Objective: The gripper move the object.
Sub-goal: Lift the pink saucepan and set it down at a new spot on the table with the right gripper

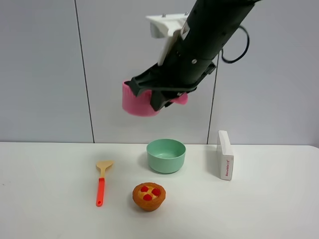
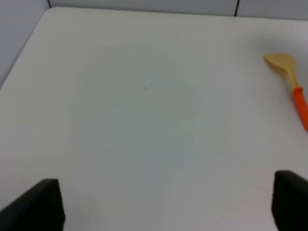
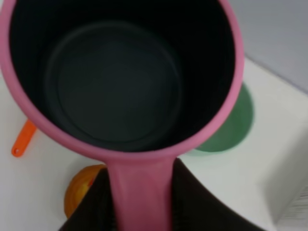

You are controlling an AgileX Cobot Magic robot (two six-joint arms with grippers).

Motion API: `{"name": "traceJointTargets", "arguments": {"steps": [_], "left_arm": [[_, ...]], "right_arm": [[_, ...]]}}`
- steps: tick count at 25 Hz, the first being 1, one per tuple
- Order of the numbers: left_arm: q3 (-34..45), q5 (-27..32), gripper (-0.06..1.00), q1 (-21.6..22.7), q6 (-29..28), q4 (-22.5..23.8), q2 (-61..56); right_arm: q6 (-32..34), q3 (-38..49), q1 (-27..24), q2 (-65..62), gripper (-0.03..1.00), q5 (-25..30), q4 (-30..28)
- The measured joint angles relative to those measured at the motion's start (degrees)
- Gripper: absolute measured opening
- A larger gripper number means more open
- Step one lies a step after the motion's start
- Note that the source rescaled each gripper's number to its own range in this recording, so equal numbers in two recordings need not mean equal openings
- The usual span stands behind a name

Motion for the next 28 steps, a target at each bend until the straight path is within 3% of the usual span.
{"name": "traceJointTargets", "arguments": {"steps": [7,13,16,24,28], "left_arm": [[0.0,0.0,1.00,0.0,0.0,0.0,0.0],[0.0,0.0,1.00,0.0,0.0,0.0,0.0],[0.0,0.0,1.00,0.0,0.0,0.0,0.0],[0.0,0.0,1.00,0.0,0.0,0.0,0.0],[0.0,0.0,1.00,0.0,0.0,0.0,0.0]], "right_arm": [[8.7,-13.3,2.5,12.9,0.00,1.6,-4.9],[26.5,-21.5,2.8,21.8,0.00,7.5,-13.5],[33.8,-22.5,2.8,24.2,0.00,7.6,-17.1],[36.2,-23.7,2.8,27.9,0.00,-2.8,-19.9],[36.7,-27.2,2.8,32.5,0.00,-4.1,-21.7]]}}
